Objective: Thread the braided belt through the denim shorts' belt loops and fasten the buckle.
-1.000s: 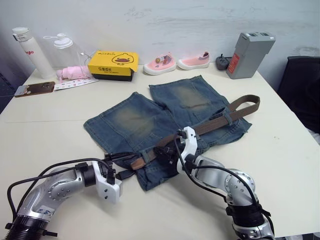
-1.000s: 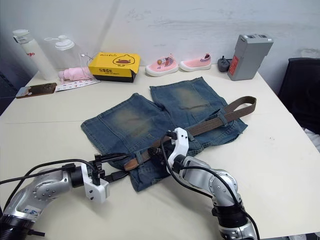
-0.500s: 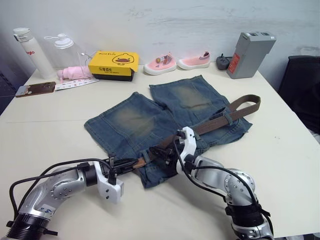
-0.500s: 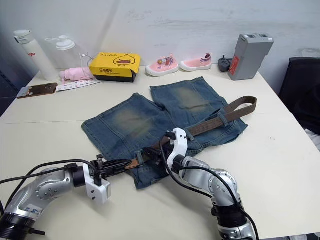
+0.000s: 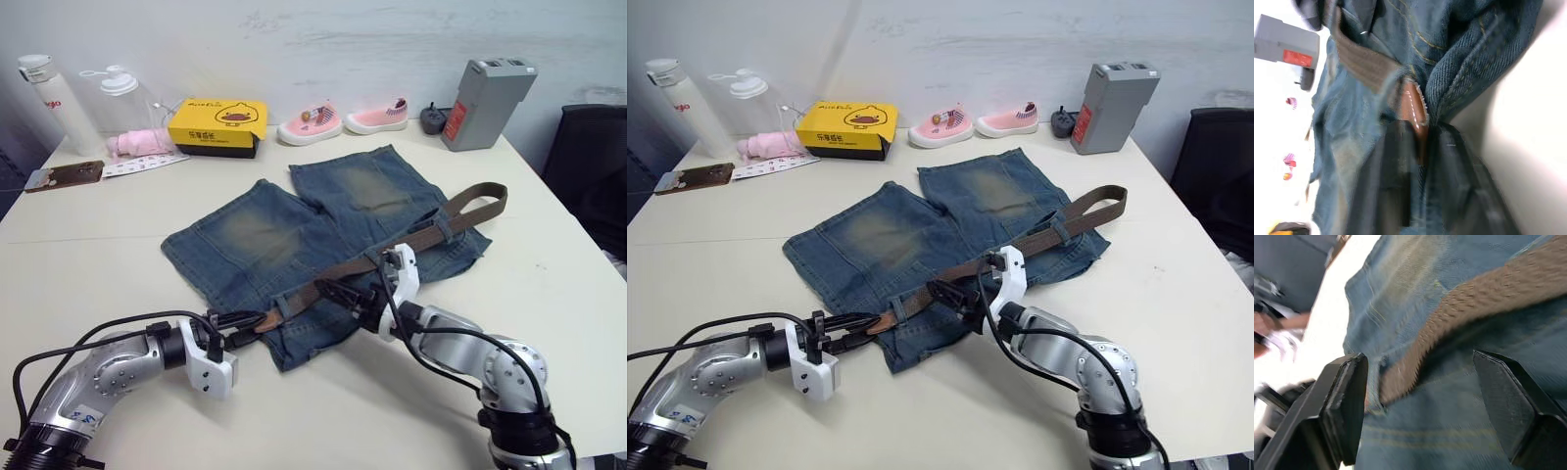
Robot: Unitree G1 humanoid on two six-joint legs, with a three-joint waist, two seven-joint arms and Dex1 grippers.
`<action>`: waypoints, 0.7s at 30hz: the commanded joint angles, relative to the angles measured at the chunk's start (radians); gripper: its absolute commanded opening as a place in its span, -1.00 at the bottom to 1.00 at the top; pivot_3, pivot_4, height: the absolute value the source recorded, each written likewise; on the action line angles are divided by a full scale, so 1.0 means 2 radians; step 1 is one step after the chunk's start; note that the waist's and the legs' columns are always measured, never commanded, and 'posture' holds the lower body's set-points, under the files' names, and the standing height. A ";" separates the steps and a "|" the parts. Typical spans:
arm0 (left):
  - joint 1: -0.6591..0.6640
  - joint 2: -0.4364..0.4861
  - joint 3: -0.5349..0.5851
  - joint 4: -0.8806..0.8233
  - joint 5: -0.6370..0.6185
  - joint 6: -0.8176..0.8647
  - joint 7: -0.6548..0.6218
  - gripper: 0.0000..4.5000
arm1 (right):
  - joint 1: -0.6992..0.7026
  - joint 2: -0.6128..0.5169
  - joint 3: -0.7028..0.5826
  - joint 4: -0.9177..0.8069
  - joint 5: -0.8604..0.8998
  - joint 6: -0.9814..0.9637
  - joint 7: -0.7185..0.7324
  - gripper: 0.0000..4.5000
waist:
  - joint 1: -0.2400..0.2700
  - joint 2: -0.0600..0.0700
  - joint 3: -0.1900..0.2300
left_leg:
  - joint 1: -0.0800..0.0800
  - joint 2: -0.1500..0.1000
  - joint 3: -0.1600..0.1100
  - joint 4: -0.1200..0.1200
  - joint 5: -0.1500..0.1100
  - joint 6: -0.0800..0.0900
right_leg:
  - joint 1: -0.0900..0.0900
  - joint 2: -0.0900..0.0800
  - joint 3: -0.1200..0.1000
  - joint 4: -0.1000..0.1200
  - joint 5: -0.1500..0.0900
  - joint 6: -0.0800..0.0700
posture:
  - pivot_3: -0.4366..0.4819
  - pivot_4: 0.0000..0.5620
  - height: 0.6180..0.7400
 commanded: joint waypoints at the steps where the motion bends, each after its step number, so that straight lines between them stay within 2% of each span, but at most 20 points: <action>1: 0.001 0.011 0.006 -0.007 -0.001 0.000 0.002 0.11 | -0.013 0.036 0.016 0.016 0.028 -0.020 -0.027 0.65 | 0.000 0.000 0.000 | 0.000 0.000 0.000 0.000 0.000 0.000 | -0.001 0.000 0.000 0.000 0.000 0.000 | -0.05 -0.47 -1.00; 6: 0.004 0.012 0.005 -0.011 0.003 -0.001 0.004 0.11 | -0.013 0.066 0.018 0.041 0.047 -0.038 -0.049 0.65 | 0.000 0.000 0.000 | 0.000 -0.001 0.000 0.000 0.000 0.000 | -0.001 0.000 0.001 0.001 0.000 0.000 | -0.05 -0.47 -1.00; 7: 0.005 0.012 0.005 -0.011 0.003 -0.001 0.005 0.12 | -0.012 0.067 0.016 0.047 0.044 -0.040 -0.050 0.54 | 0.000 0.000 0.000 | 0.000 -0.001 0.000 0.000 0.000 0.000 | -0.001 0.000 0.001 0.001 0.000 0.000 | -0.05 -0.47 -1.00; 9: 0.007 0.013 0.006 -0.013 0.002 0.000 0.006 0.13 | -0.011 0.067 0.014 0.056 0.037 -0.042 -0.049 0.29 | 0.000 0.000 0.000 | 0.001 -0.001 0.000 0.000 0.000 0.000 | -0.001 0.000 0.001 0.002 0.000 0.000 | -0.05 -0.47 -1.00; 12: 0.015 0.018 0.012 -0.021 -0.012 0.002 0.005 0.13 | -0.010 0.067 0.017 0.060 0.028 -0.042 -0.043 -0.34 | 0.000 0.000 0.000 | 0.001 -0.001 0.000 0.000 0.000 0.000 | -0.001 0.000 0.001 0.002 0.000 0.000 | -0.05 -0.47 -1.00; 13: 0.018 0.021 0.014 -0.024 -0.019 0.002 0.004 0.13 | -0.010 0.068 0.018 0.061 0.026 -0.042 -0.041 -0.63 | -0.001 0.000 0.000 | 0.001 -0.001 -0.001 0.000 0.000 0.000 | -0.001 0.000 0.001 0.002 0.000 0.000 | -0.05 -0.47 -1.00; 15: 0.024 0.027 0.018 -0.035 -0.038 0.005 -0.001 0.13 | -0.011 0.070 0.020 0.061 0.022 -0.041 -0.037 -0.97 | -0.001 0.000 0.000 | 0.001 -0.001 -0.001 0.000 0.000 0.000 | -0.001 0.000 0.001 0.002 0.000 0.000 | -0.05 -0.47 -1.00; 21: 0.033 0.037 0.024 -0.068 -0.105 0.036 -0.026 0.13 | -0.014 0.071 0.022 0.064 0.012 -0.036 -0.030 -0.97 | 0.000 0.000 0.000 | 0.001 -0.001 -0.001 0.000 0.000 0.000 | -0.001 0.001 0.001 0.003 0.000 0.000 | -0.05 -0.47 -1.00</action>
